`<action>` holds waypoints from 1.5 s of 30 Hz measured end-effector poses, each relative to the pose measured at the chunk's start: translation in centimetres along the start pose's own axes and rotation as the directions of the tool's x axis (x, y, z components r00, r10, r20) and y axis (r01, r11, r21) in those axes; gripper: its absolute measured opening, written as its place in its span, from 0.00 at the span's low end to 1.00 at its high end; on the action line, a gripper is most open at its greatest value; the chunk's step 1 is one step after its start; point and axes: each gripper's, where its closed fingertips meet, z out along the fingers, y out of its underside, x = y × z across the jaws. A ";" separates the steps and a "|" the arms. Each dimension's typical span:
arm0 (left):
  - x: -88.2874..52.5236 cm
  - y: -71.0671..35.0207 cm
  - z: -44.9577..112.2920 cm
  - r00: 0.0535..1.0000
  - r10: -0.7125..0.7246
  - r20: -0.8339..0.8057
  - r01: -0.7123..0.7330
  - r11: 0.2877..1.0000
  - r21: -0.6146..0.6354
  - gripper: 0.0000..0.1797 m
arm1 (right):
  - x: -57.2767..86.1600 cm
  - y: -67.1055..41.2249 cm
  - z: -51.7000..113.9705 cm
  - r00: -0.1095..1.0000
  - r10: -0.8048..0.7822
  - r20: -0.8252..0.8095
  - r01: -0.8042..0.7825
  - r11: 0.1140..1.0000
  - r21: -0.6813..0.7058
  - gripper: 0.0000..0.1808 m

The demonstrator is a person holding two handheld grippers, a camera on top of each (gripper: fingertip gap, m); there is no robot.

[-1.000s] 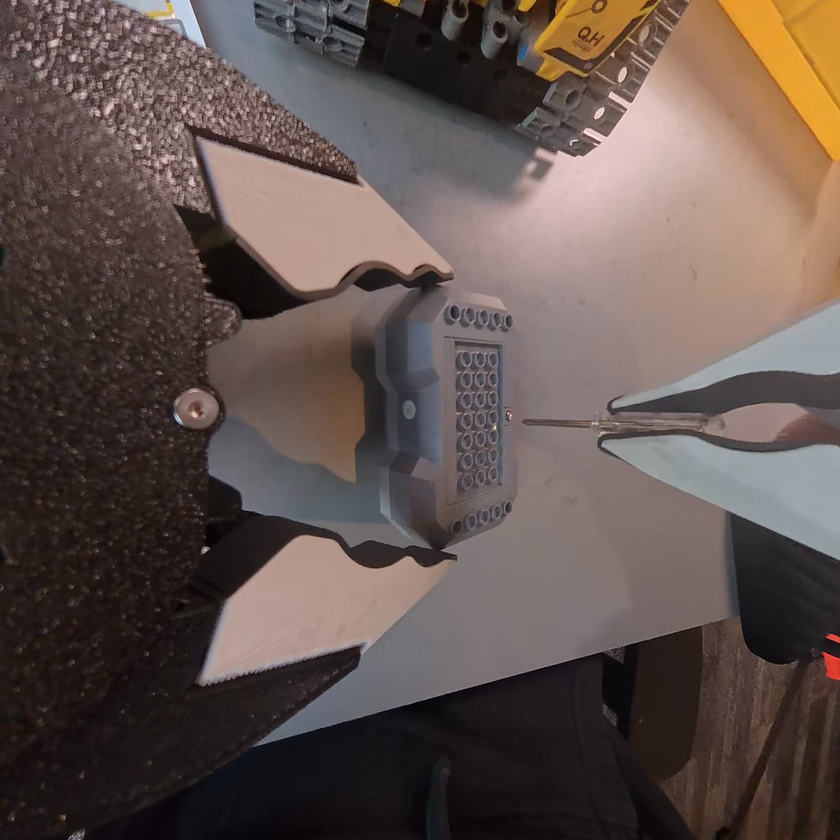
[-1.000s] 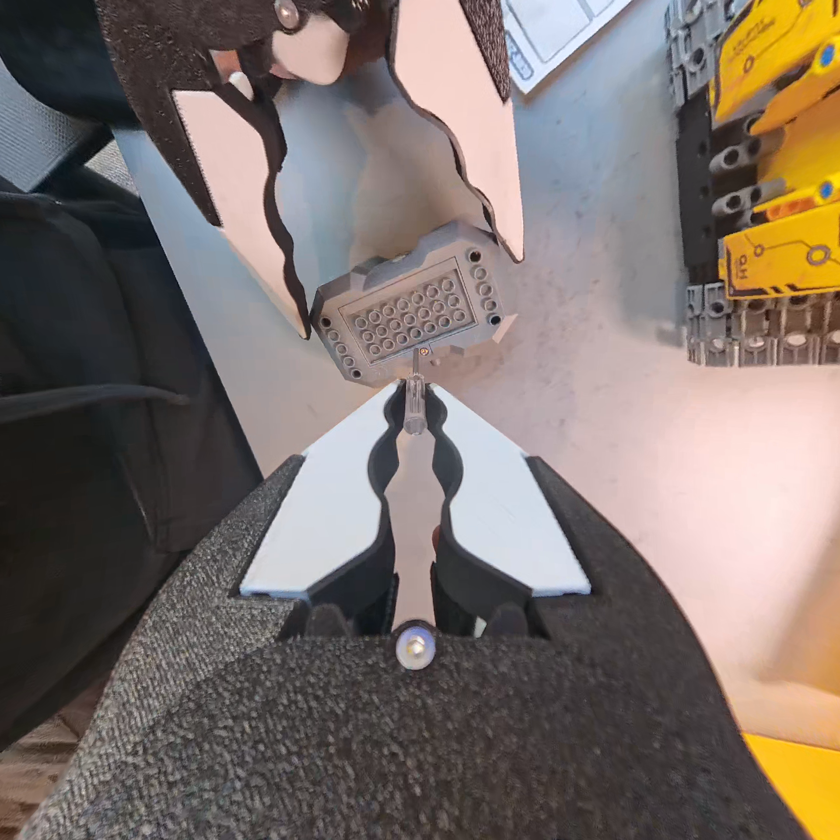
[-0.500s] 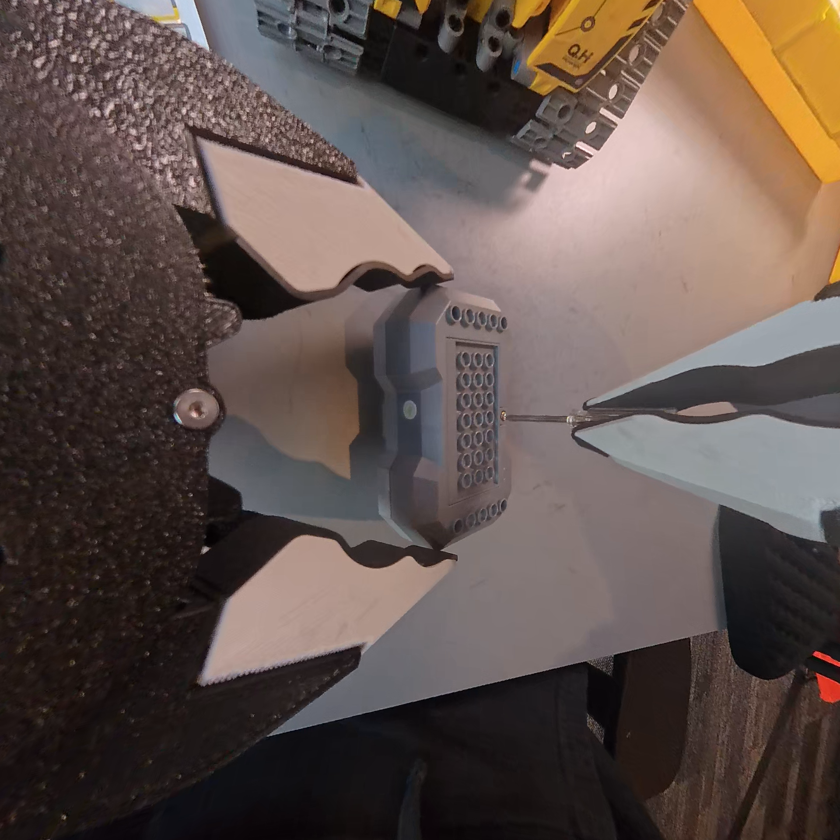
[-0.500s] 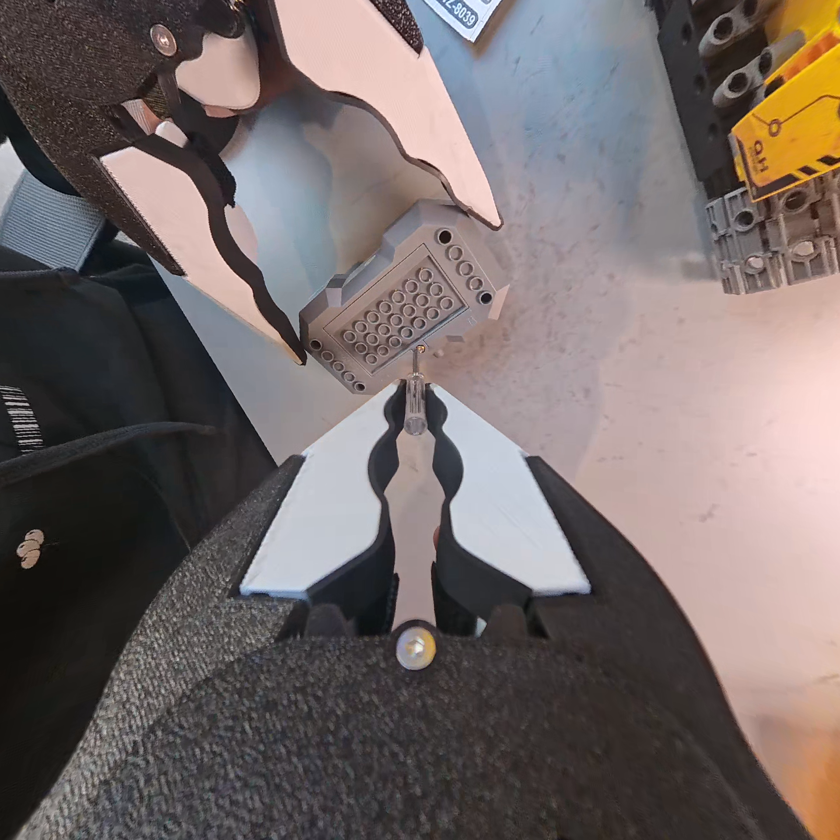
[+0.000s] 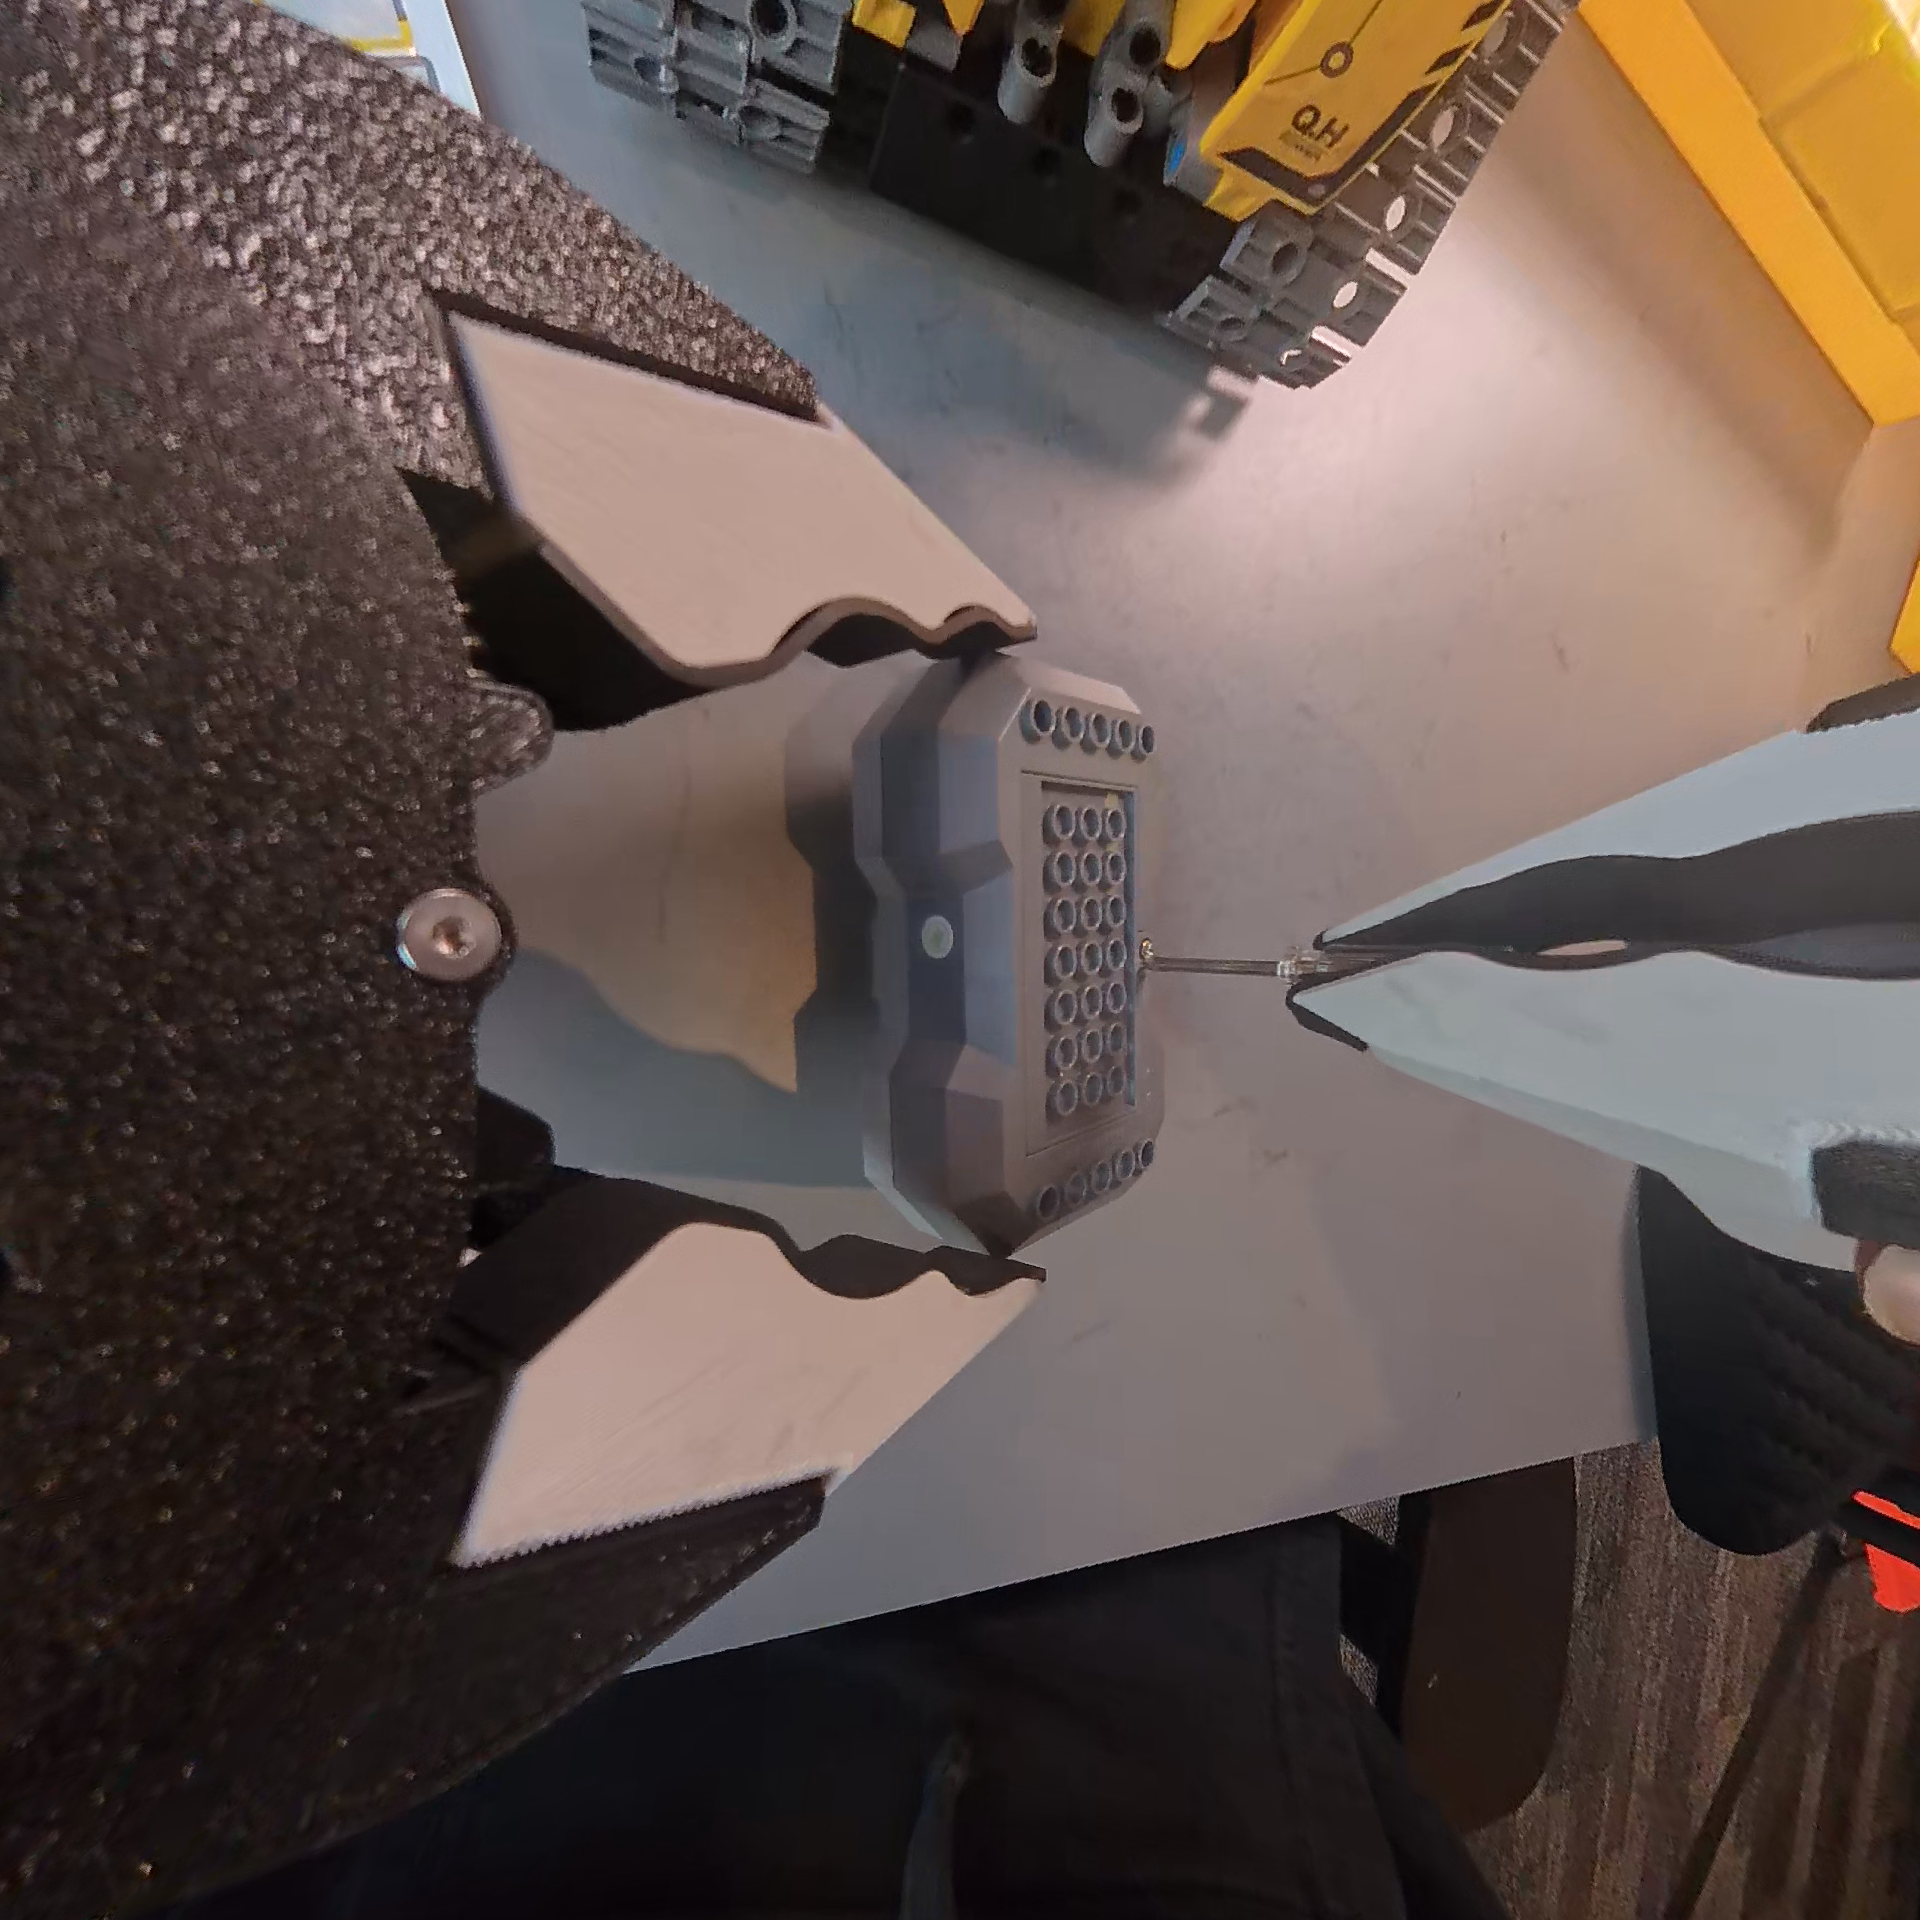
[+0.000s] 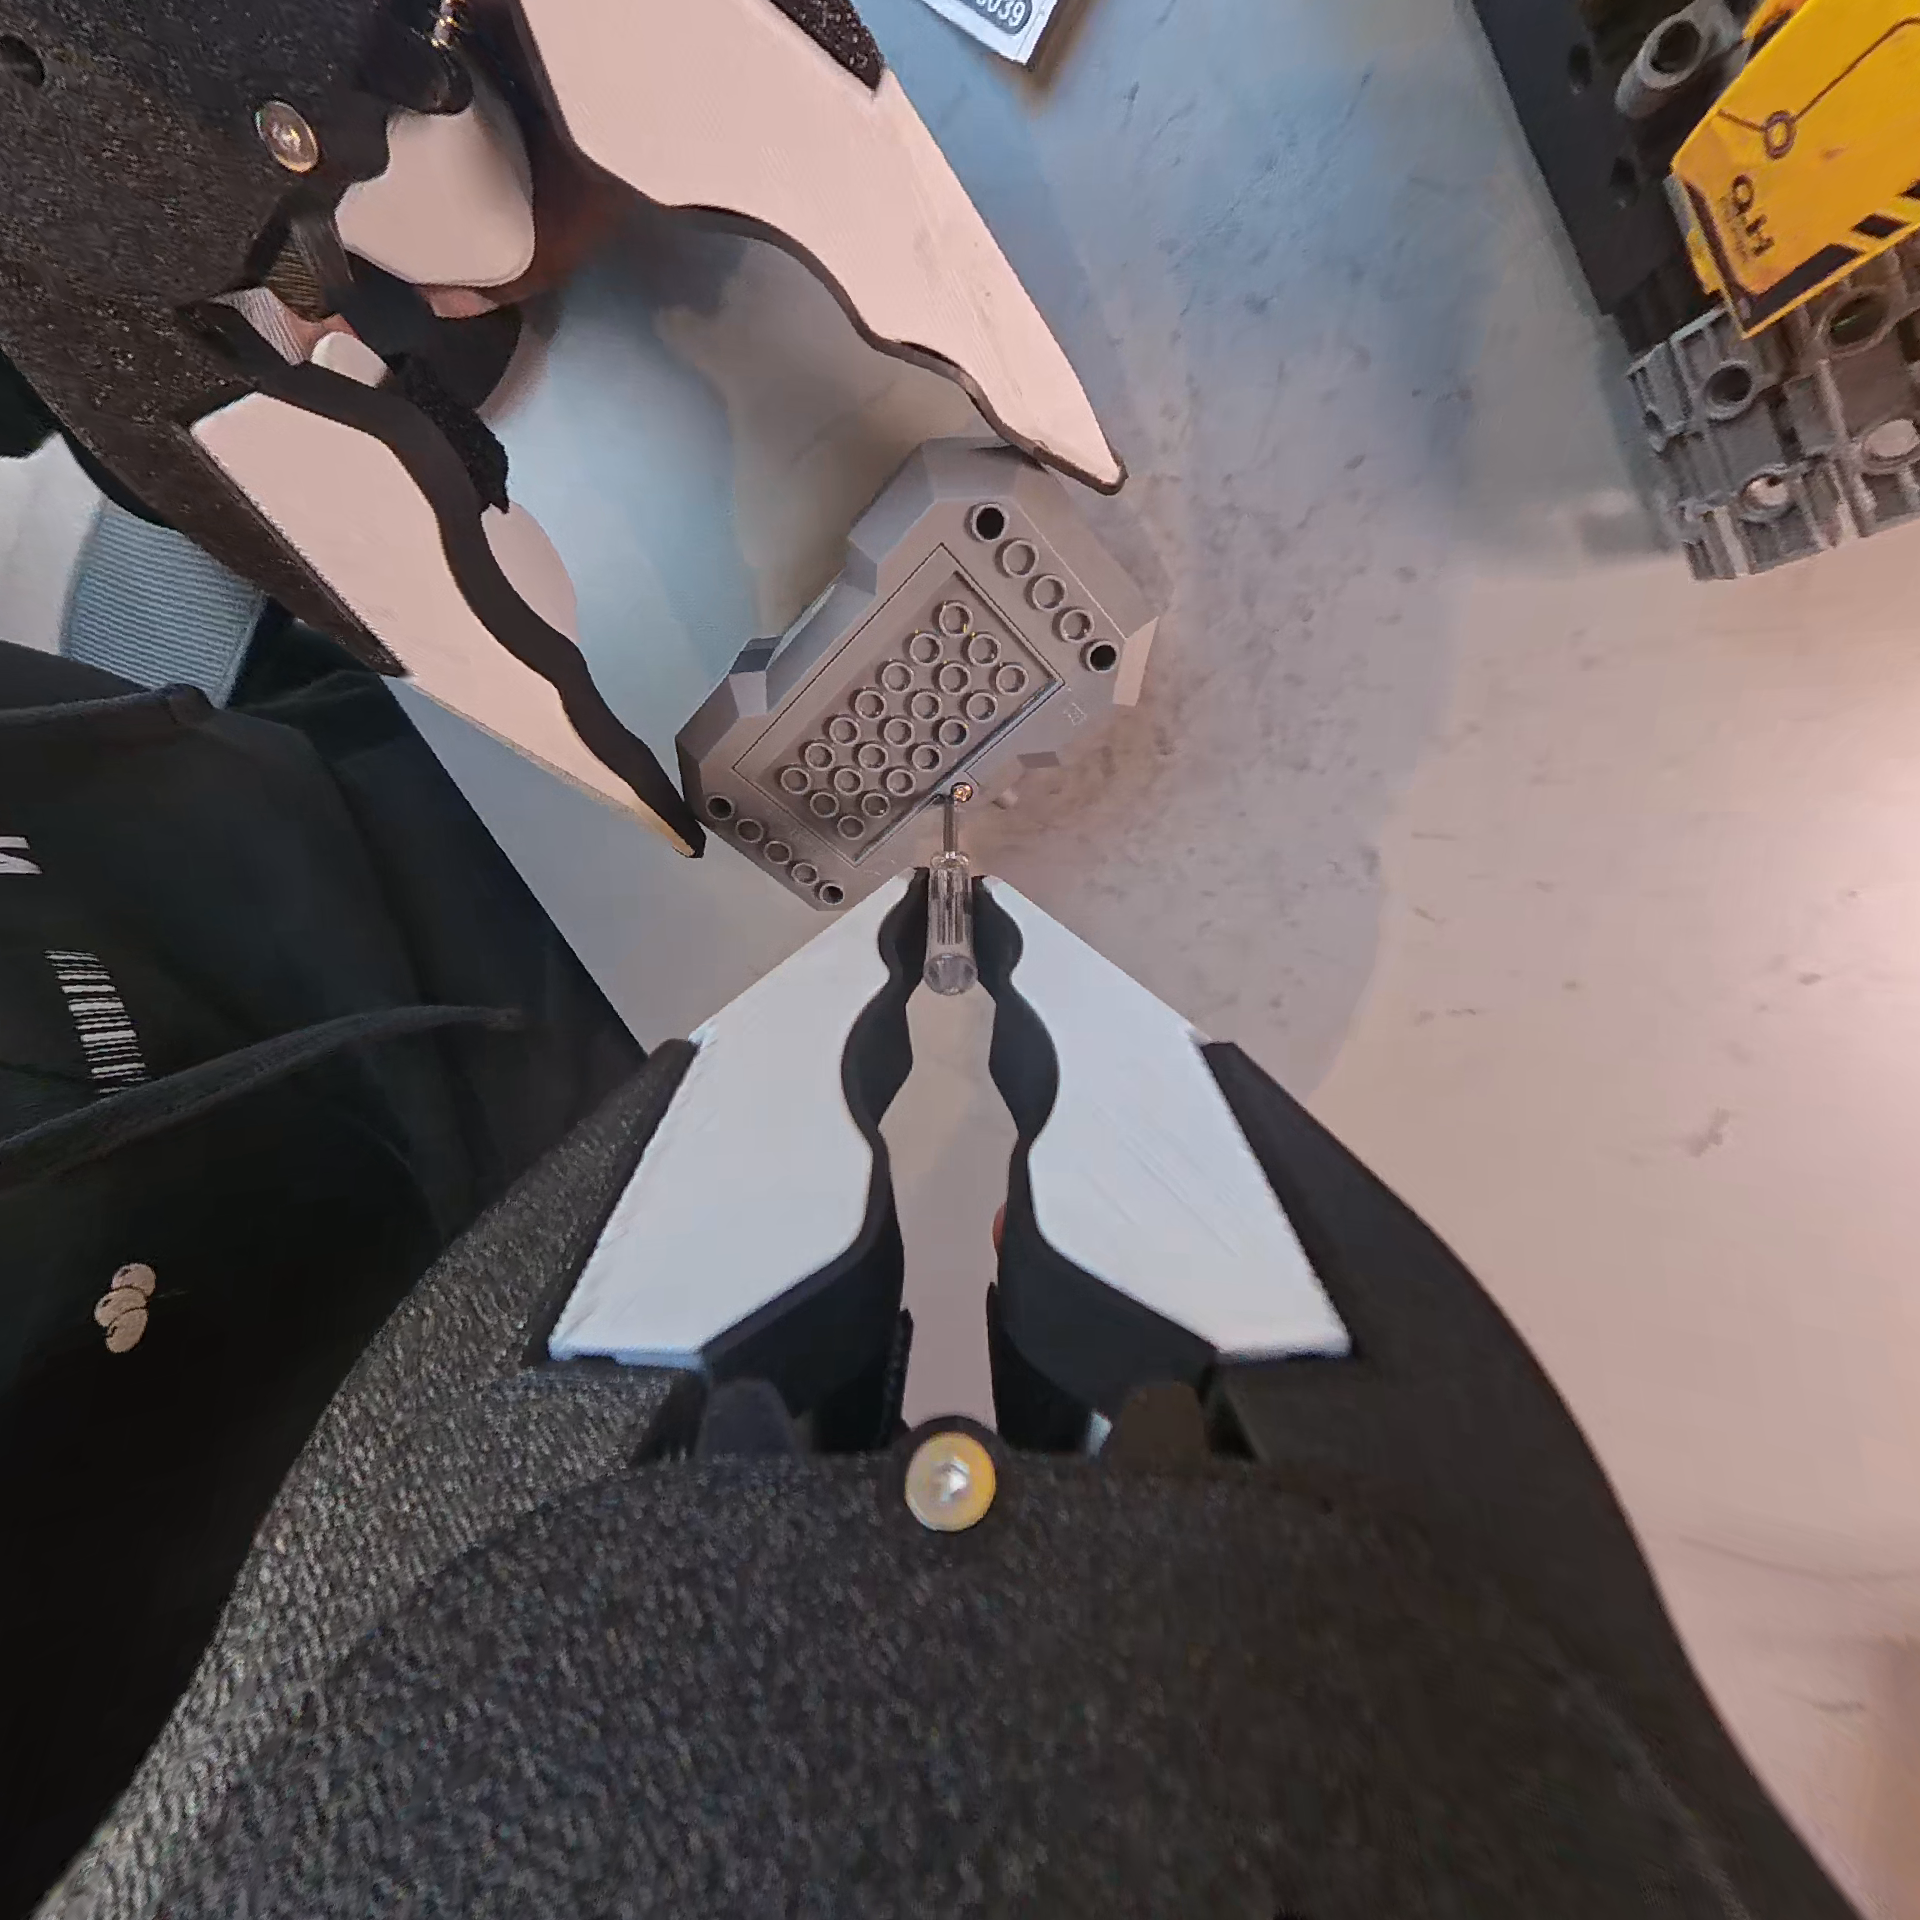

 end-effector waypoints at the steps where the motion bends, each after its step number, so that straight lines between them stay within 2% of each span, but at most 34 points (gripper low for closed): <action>1: 0.0 0.0 0.0 1.000 0.001 0.001 -0.001 1.000 -0.002 0.63 | 0.0 0.0 0.0 1.000 0.016 0.007 -0.016 1.000 0.005 0.04; 27: 0.1 -0.1 0.0 1.000 -0.012 -0.001 0.012 1.000 0.001 0.63 | -0.1 0.3 0.2 0.992 0.123 0.016 -0.124 0.992 0.018 0.04; 30: 0.0 -0.6 -0.3 1.000 -0.012 -0.010 0.013 0.999 0.033 0.62 | -0.2 0.3 0.5 1.000 0.007 0.013 -0.007 1.000 0.020 0.04; 32: 0.1 -0.9 -0.7 1.000 -0.008 -0.015 0.009 0.999 0.051 0.62 | -0.3 0.3 1.1 0.990 -0.143 -0.005 0.143 0.990 0.009 0.03; 34: -0.1 -0.7 -1.0 1.000 -0.012 -0.017 0.013 0.999 0.045 0.62 | -0.2 -0.2 1.3 0.935 -0.350 -0.055 0.351 0.936 -0.001 0.04; 37: -0.3 -0.7 -1.4 0.999 -0.029 -0.033 0.031 0.998 0.058 0.59 | -0.4 -0.7 1.4 0.792 -0.603 -0.098 0.604 0.797 -0.028 0.03; 40: -0.3 -0.8 -1.6 0.999 -0.026 -0.046 0.029 0.997 0.069 0.57 | -0.6 -0.9 1.6 0.557 -0.817 -0.146 0.821 0.568 -0.047 0.04; 43: -0.3 -0.6 -1.7 0.998 -0.026 -0.049 0.029 0.997 0.067 0.57 | -0.7 -1.1 1.6 0.347 -0.914 -0.210 0.925 0.370 -0.082 0.04; 45: -0.3 -0.6 -1.8 0.998 -0.027 -0.054 0.030 0.997 0.069 0.57 | -0.8 -1.2 1.6 0.133 -0.955 -0.266 0.973 0.177 -0.149 0.04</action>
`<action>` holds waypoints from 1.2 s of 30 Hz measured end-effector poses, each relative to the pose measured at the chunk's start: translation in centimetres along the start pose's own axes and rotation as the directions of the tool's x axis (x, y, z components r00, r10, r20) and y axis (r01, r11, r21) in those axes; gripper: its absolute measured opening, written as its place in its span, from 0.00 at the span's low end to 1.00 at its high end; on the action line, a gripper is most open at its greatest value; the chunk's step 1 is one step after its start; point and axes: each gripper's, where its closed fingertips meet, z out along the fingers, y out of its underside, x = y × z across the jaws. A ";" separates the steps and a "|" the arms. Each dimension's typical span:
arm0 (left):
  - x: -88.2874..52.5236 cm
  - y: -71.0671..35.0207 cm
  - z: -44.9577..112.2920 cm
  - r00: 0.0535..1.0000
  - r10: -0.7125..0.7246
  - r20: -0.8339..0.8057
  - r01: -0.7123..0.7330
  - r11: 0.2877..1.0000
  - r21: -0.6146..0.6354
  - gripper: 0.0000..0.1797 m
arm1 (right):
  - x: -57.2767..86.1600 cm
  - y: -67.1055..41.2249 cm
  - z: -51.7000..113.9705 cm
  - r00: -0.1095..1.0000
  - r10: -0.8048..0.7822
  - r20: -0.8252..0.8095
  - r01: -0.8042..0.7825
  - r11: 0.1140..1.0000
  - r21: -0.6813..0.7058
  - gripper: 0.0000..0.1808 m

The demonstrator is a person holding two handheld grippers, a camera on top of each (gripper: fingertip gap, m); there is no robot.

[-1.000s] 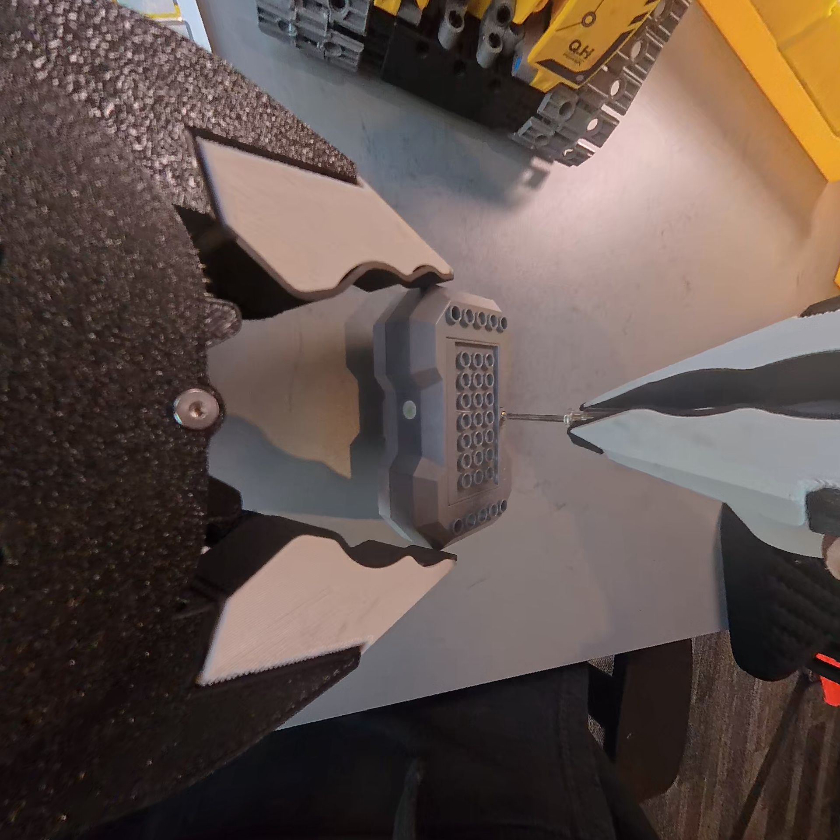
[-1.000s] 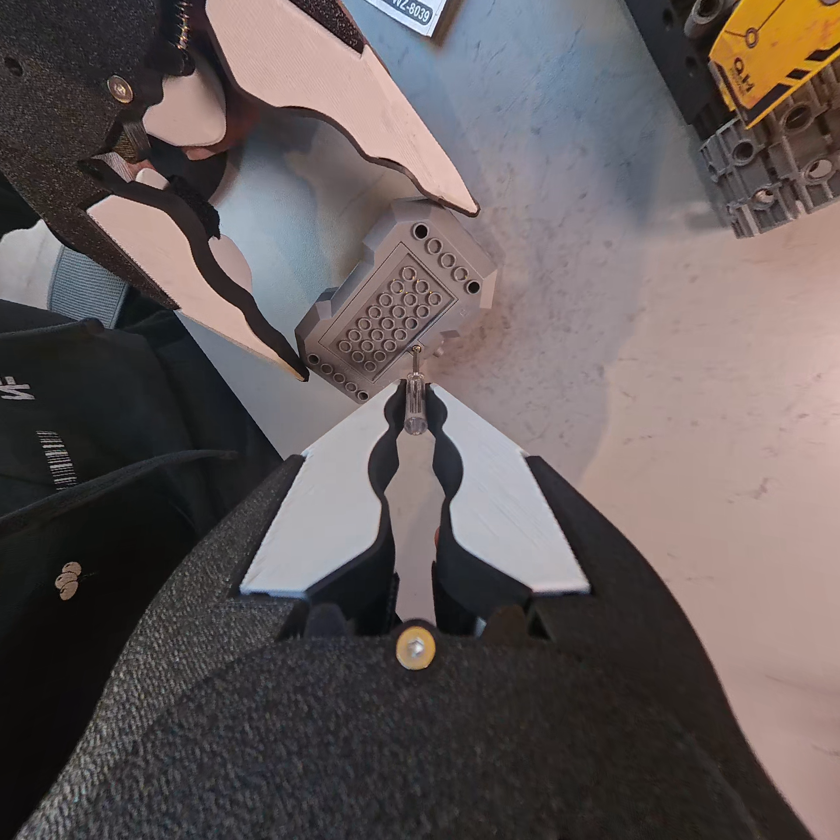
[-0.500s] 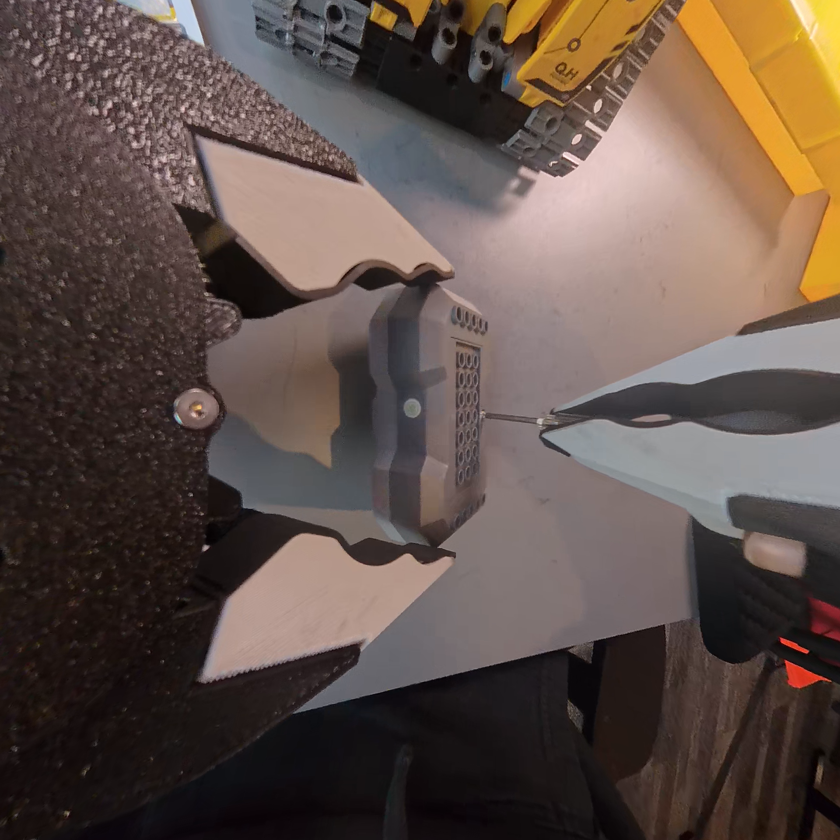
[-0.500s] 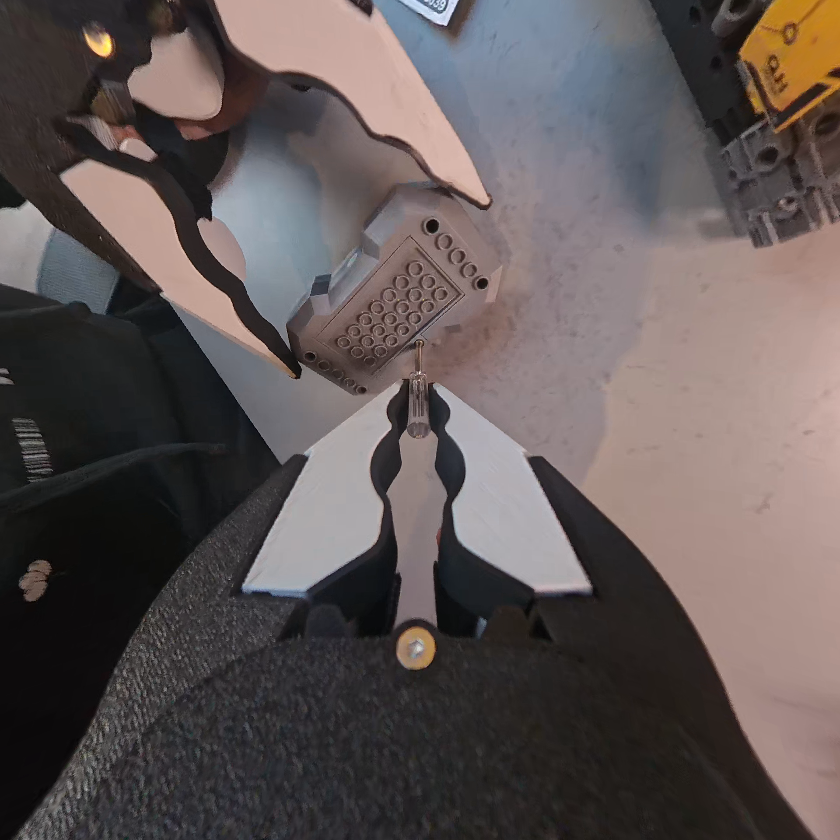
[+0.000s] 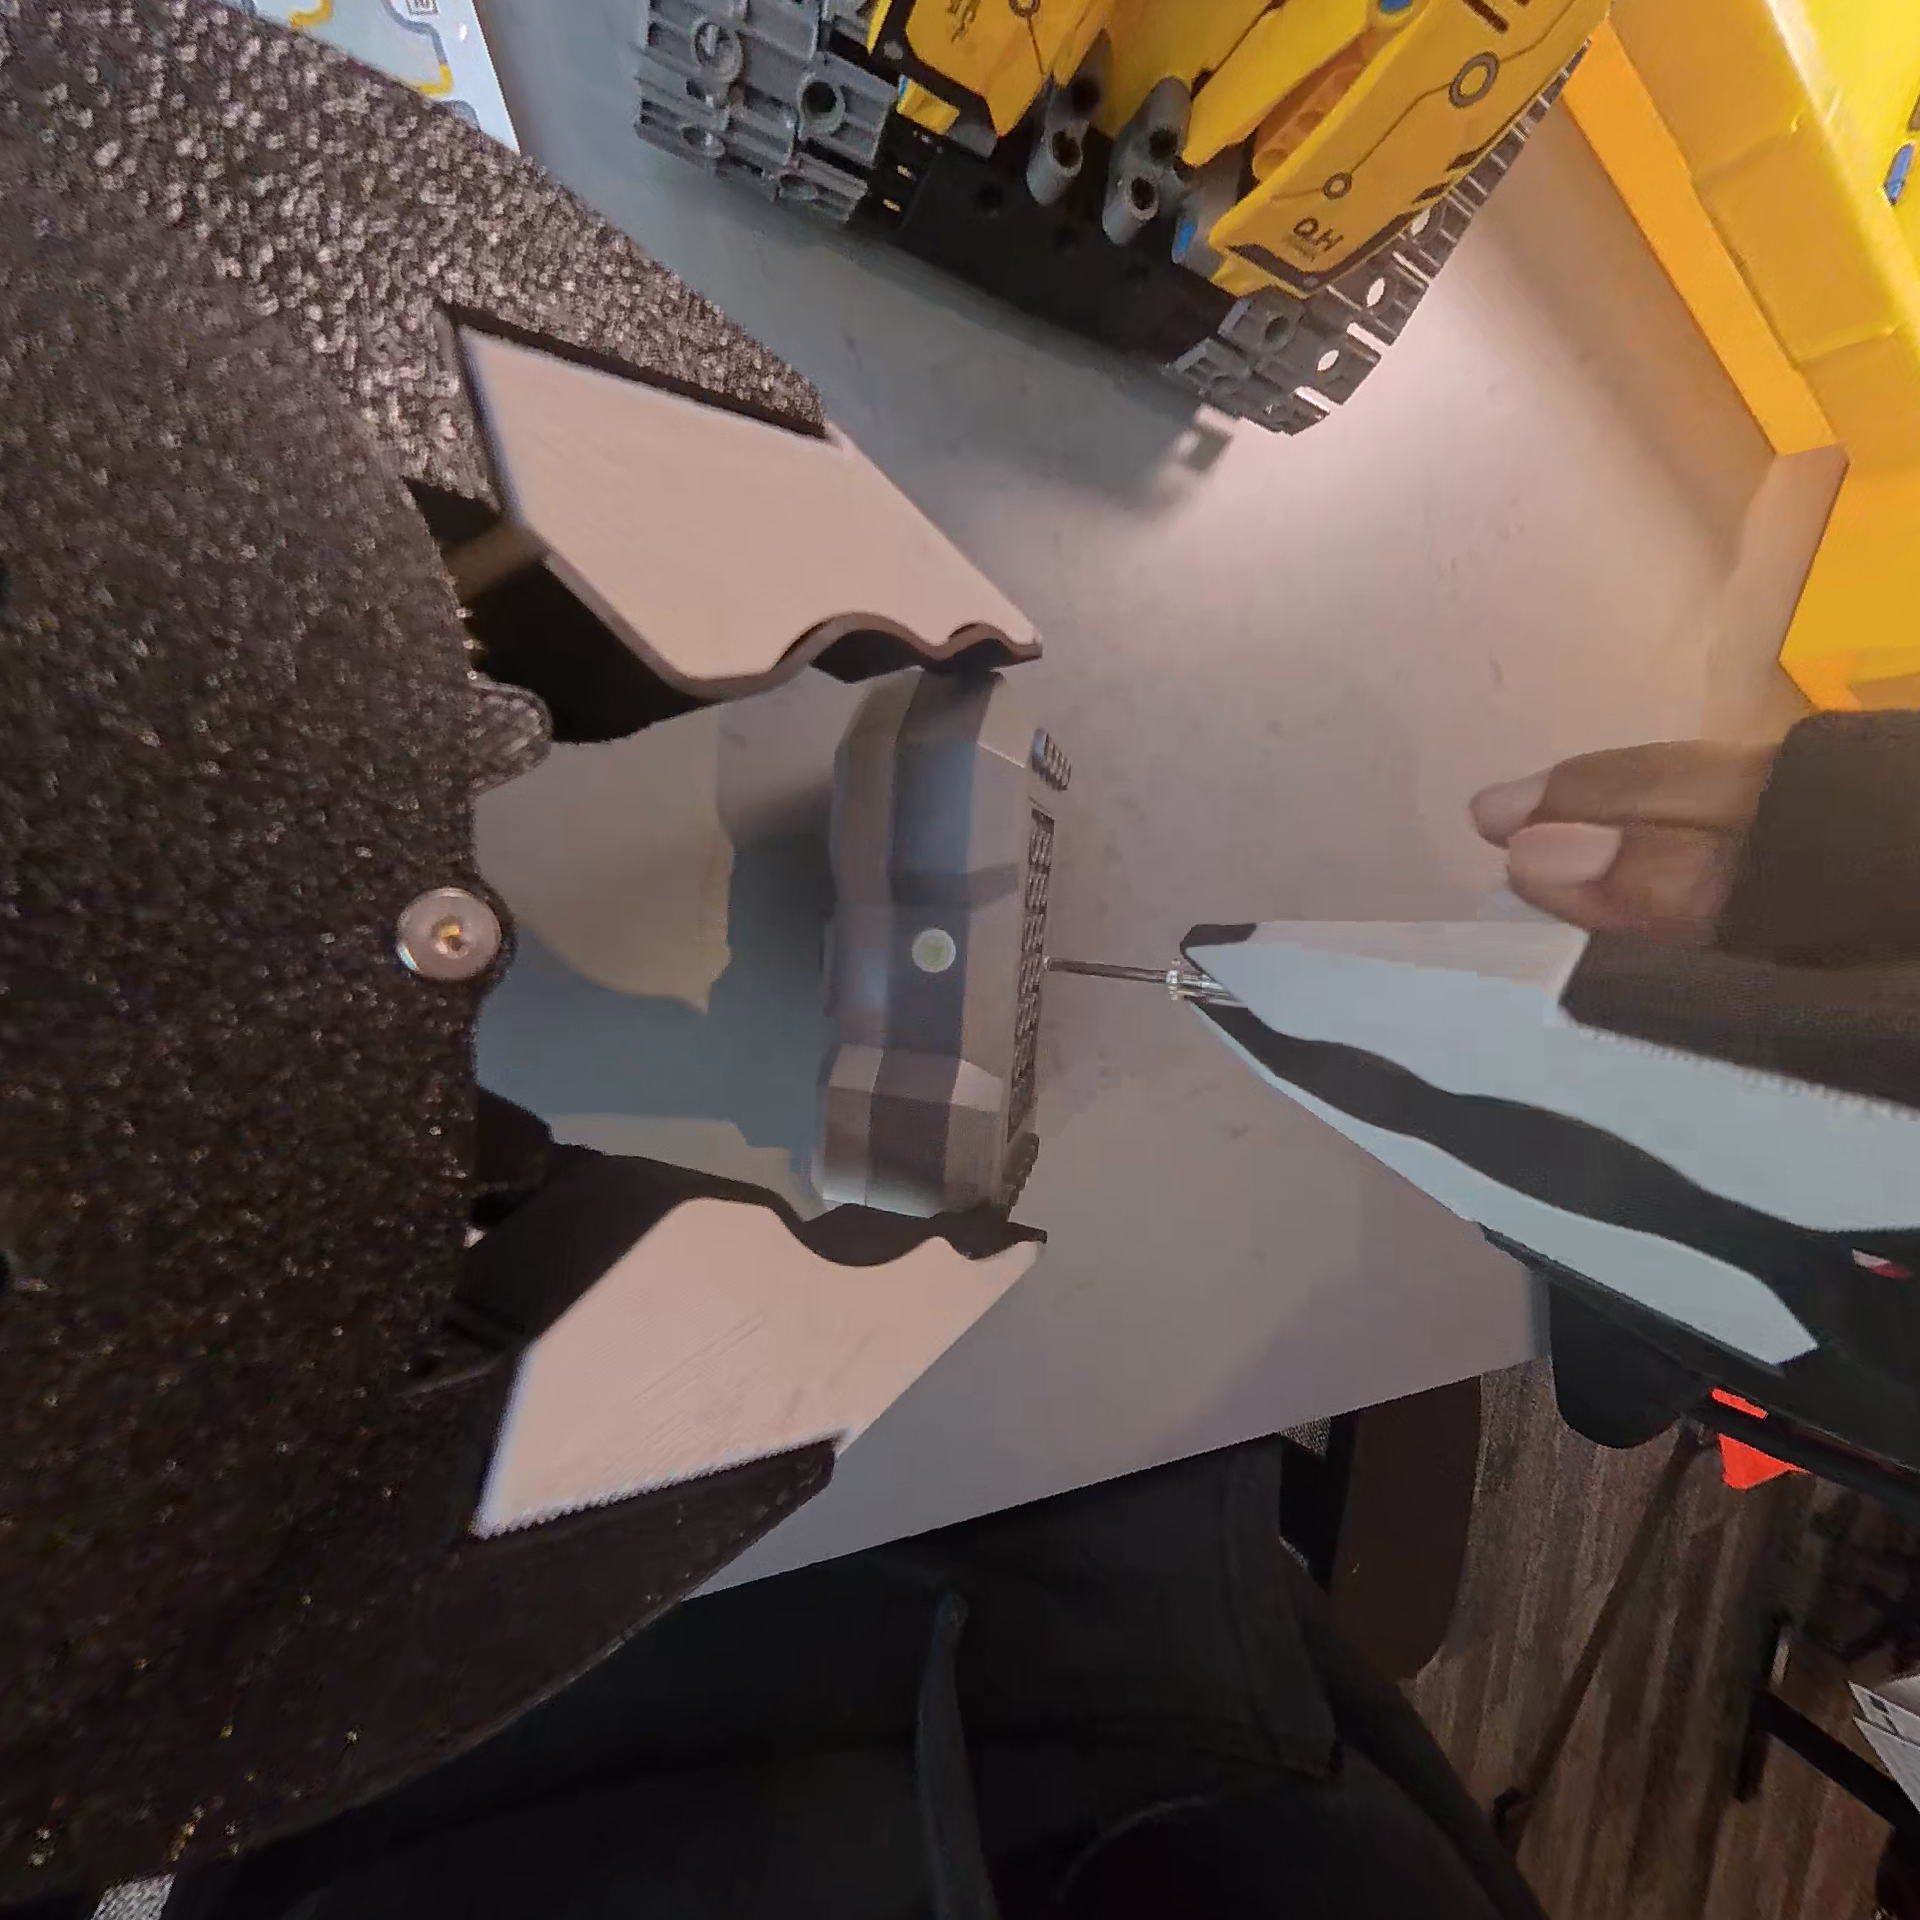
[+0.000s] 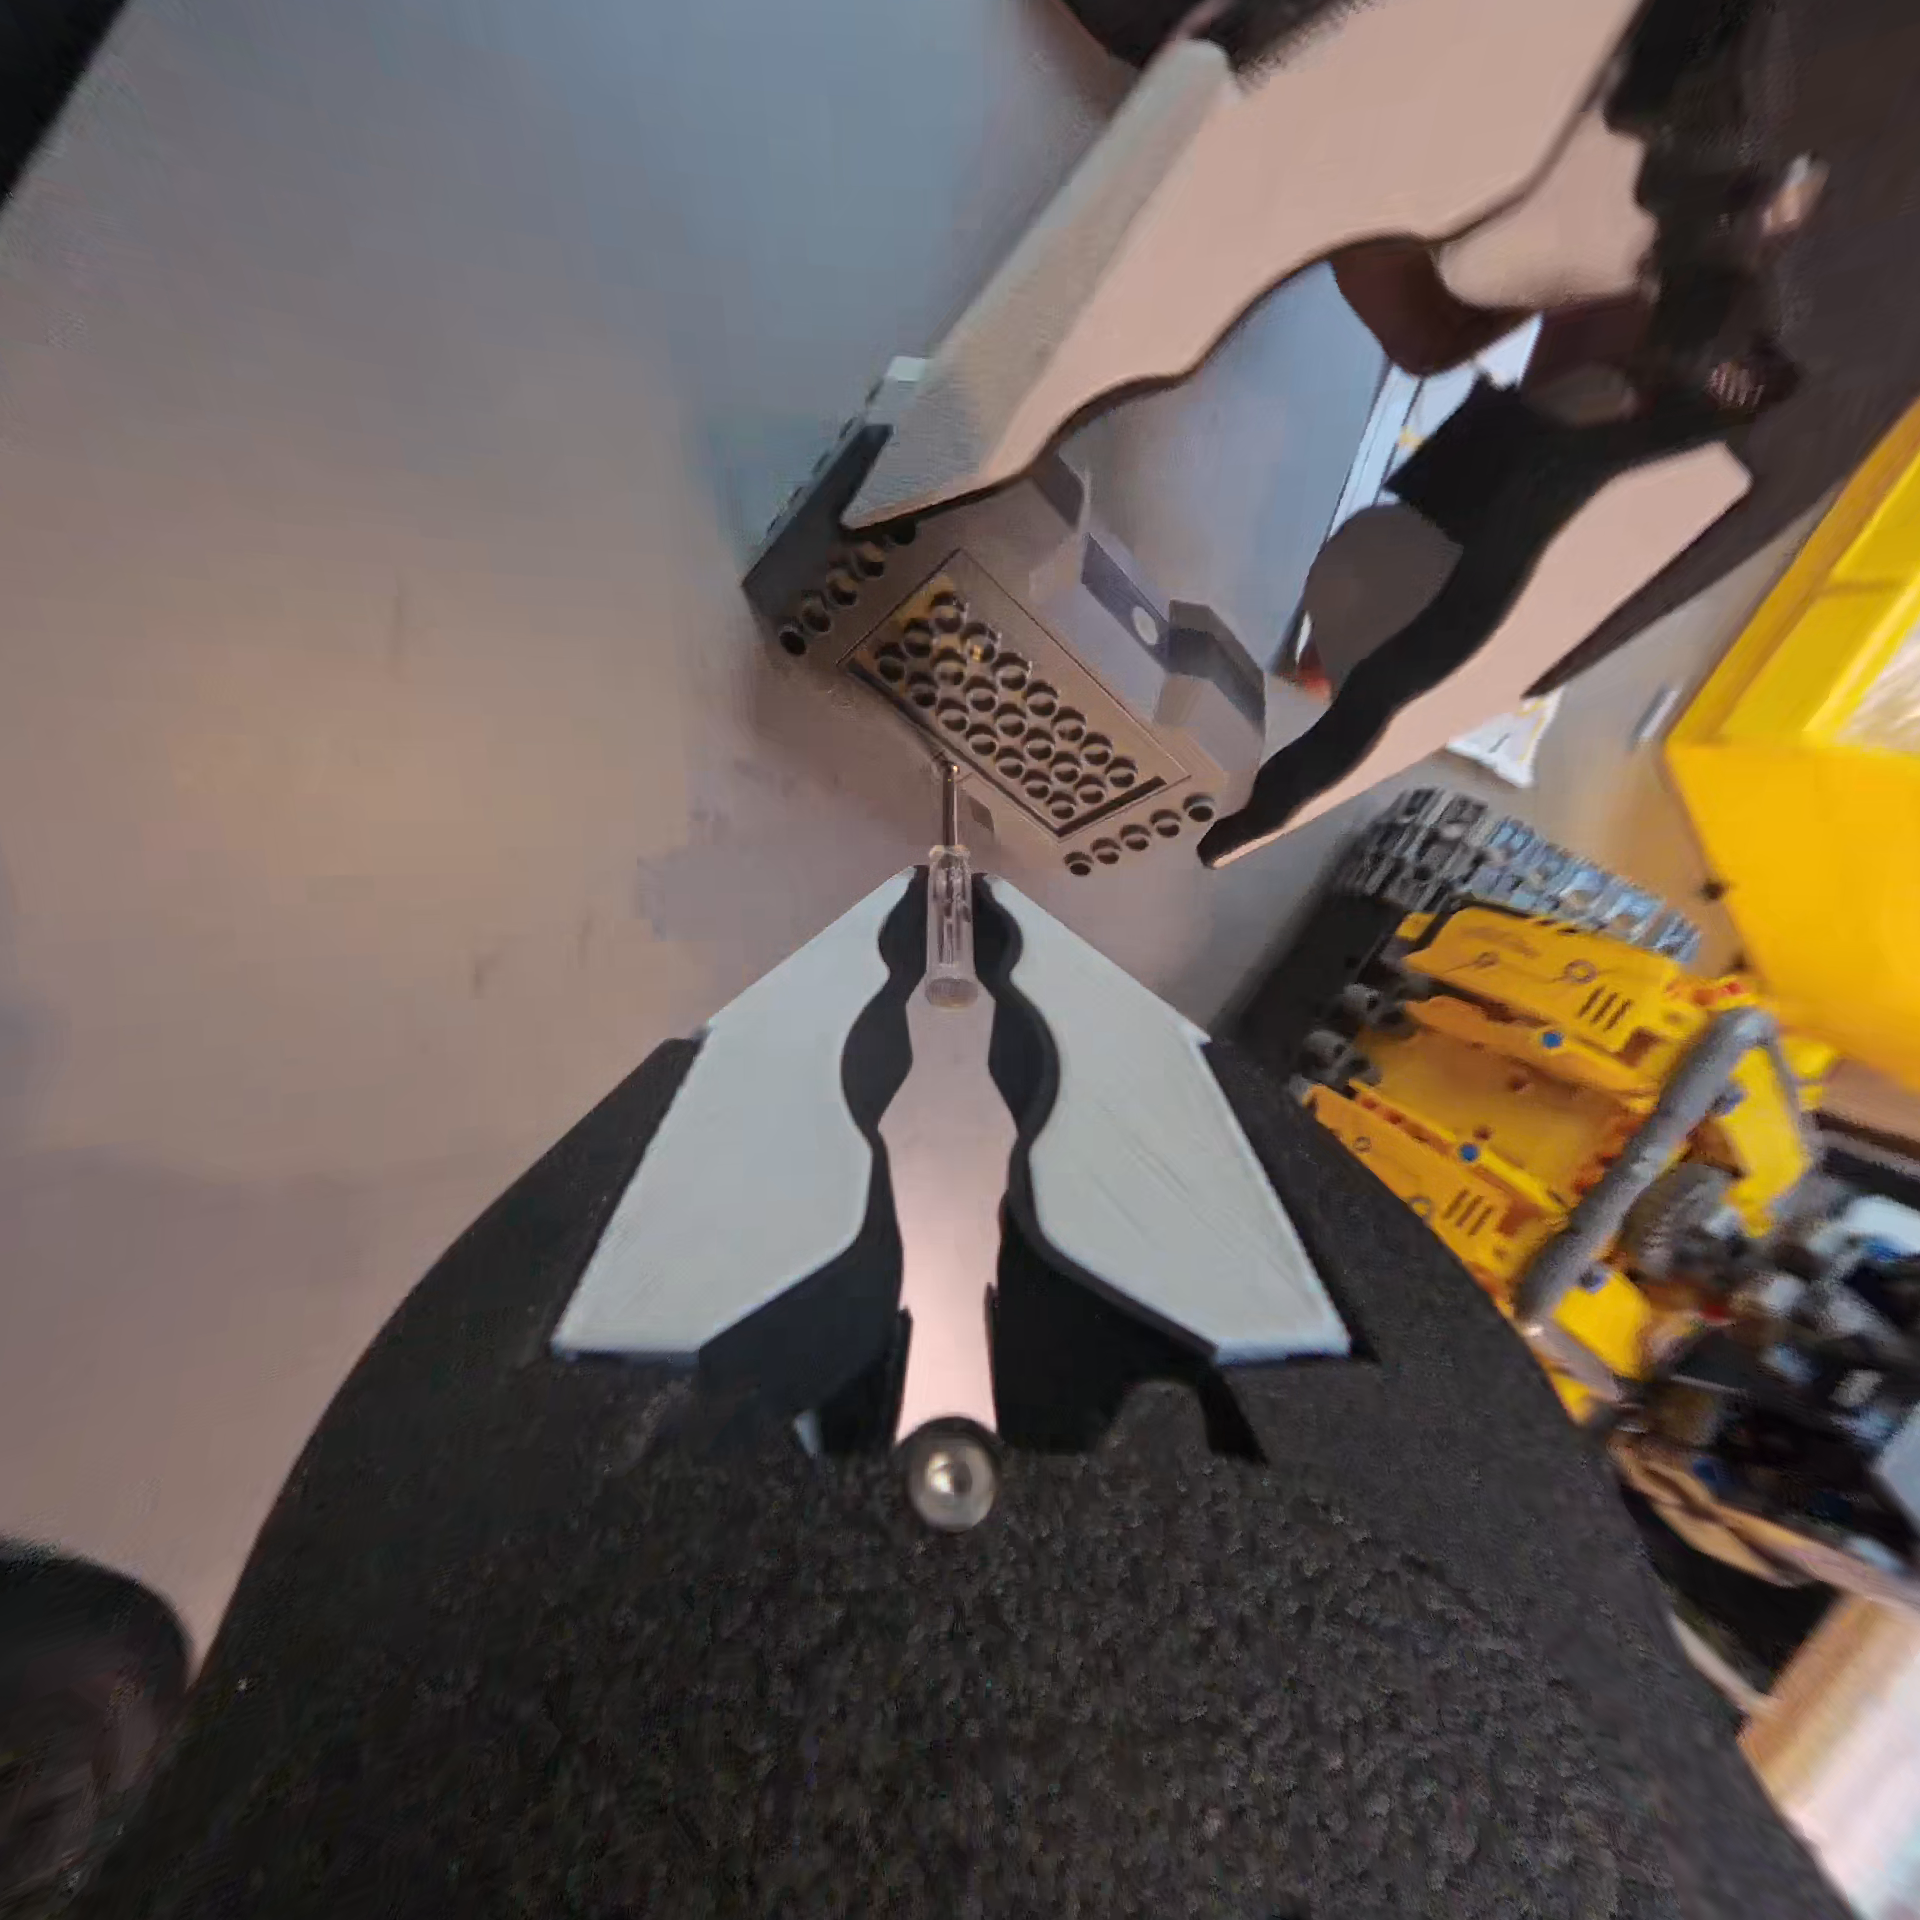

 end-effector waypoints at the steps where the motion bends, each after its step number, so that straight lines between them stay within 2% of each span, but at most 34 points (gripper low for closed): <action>1: 0.0 0.0 0.0 1.000 0.000 -0.002 0.000 1.000 0.000 0.57 | 0.0 -0.1 0.0 0.995 -0.095 -0.040 0.095 0.995 -0.012 0.04; 3: 0.0 0.0 0.0 1.000 0.001 -0.004 -0.001 1.000 0.001 0.57 | 0.0 -0.2 -0.1 0.950 -0.291 -0.115 0.287 0.957 -0.047 0.04; 6: 0.0 0.1 -0.1 1.000 -0.002 -0.010 0.002 1.000 0.000 0.58 | 0.1 -0.4 -0.1 0.807 -0.557 -0.196 0.542 0.830 -0.131 0.03; 8: 0.0 0.2 -0.2 1.000 -0.005 -0.013 0.005 1.000 -0.002 0.58 | 0.1 -0.5 -0.2 0.777 -0.594 -0.210 0.574 0.805 -0.151 0.03; 11: -0.1 0.6 -0.4 1.000 -0.008 -0.013 0.008 1.000 -0.016 0.58 | 0.3 -0.4 -0.4 0.804 -0.551 -0.223 0.532 0.834 -0.144 0.03; 14: 0.4 0.5 -0.9 0.998 -0.023 -0.051 0.023 1.000 -0.005 0.64 | 0.6 0.0 -0.9 0.854 -0.460 -0.243 0.441 0.888 -0.134 0.03; 16: 0.3 1.2 -0.9 0.999 -0.004 -0.032 0.003 0.999 -0.035 0.69 | 0.6 0.1 -1.2 0.909 -0.341 -0.240 0.327 0.940 -0.096 0.04; 19: 0.5 1.9 -0.8 0.999 0.031 -0.027 -0.033 0.997 -0.070 0.74 | 0.7 -0.2 -1.8 0.984 0.052 -0.170 -0.048 0.998 0.027 0.04; 22: 0.2 2.6 -0.8 0.998 0.069 0.008 -0.068 0.992 -0.108 0.76 | 1.4 -1.3 -2.5 0.894 0.446 -0.041 -0.437 0.889 0.139 0.04; 24: 0.0 3.7 -0.6 0.996 0.084 0.023 -0.080 0.983 -0.163 0.77 | 1.9 -2.0 -3.0 0.801 0.597 0.032 -0.592 0.784 0.187 0.04; 29: -0.5 6.2 0.3 0.989 0.145 0.042 -0.127 0.950 -0.286 0.80 | 2.1 -2.5 -3.2 0.688 0.718 0.104 -0.721 0.660 0.210 0.04; 32: -0.1 5.8 0.5 0.991 0.136 0.010 -0.129 0.957 -0.258 0.71 | 1.7 -2.4 -2.9 0.657 0.745 0.117 -0.750 0.628 0.210 0.04; 36: 0.0 4.5 0.7 0.990 0.140 0.019 -0.133 0.970 -0.205 0.70 | 0.8 -1.7 -2.6 0.578 0.804 0.137 -0.811 0.550 0.199 0.04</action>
